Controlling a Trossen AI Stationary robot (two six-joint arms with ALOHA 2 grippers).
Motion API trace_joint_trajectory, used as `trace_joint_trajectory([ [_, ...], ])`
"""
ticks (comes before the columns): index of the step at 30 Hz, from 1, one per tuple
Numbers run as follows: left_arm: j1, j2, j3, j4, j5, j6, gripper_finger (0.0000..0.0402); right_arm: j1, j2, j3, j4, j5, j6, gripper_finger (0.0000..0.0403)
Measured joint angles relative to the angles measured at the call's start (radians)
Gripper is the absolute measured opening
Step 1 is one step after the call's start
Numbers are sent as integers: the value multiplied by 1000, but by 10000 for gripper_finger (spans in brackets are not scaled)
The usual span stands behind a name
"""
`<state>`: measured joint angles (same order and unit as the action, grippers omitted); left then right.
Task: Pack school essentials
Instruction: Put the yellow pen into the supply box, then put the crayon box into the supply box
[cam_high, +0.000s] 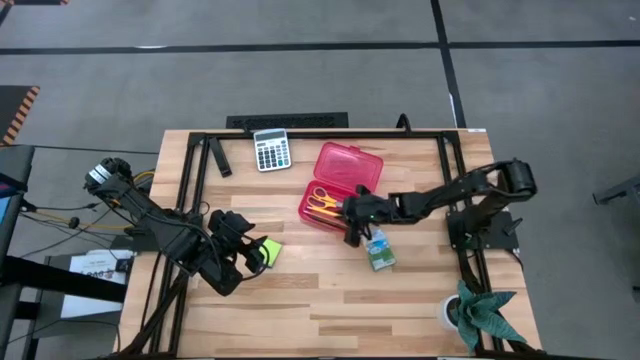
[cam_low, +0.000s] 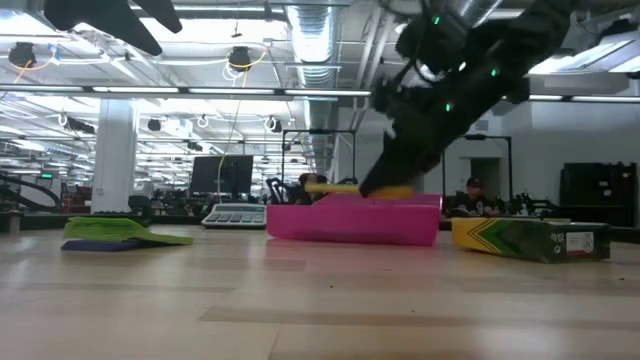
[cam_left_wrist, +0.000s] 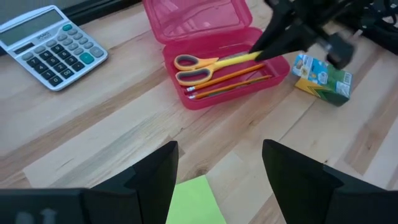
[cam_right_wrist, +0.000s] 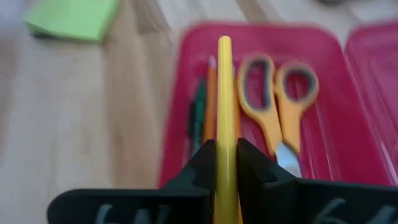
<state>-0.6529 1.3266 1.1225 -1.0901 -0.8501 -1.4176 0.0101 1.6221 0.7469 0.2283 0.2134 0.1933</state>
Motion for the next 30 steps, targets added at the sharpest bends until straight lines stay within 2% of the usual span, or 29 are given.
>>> trace_joint_trajectory([
  [6, 0, 0, 0, 0, 0, 0, 228, -28, 68, 1, 13, -2, 24, 47],
  [17, 0, 0, 0, 0, 0, -1, 228, -47, 86, 1, 15, -4, 94, 53],
  [21, 0, 0, 0, 0, 0, -1, 228, -44, 86, 1, 19, -6, 95, 83],
  [26, 0, 0, 0, 0, 1, -3, 228, -44, 86, 1, 20, -9, 98, 146],
  [30, 0, 0, 0, 0, 2, -9, 228, -47, 54, 28, -68, -74, 110, 189],
])
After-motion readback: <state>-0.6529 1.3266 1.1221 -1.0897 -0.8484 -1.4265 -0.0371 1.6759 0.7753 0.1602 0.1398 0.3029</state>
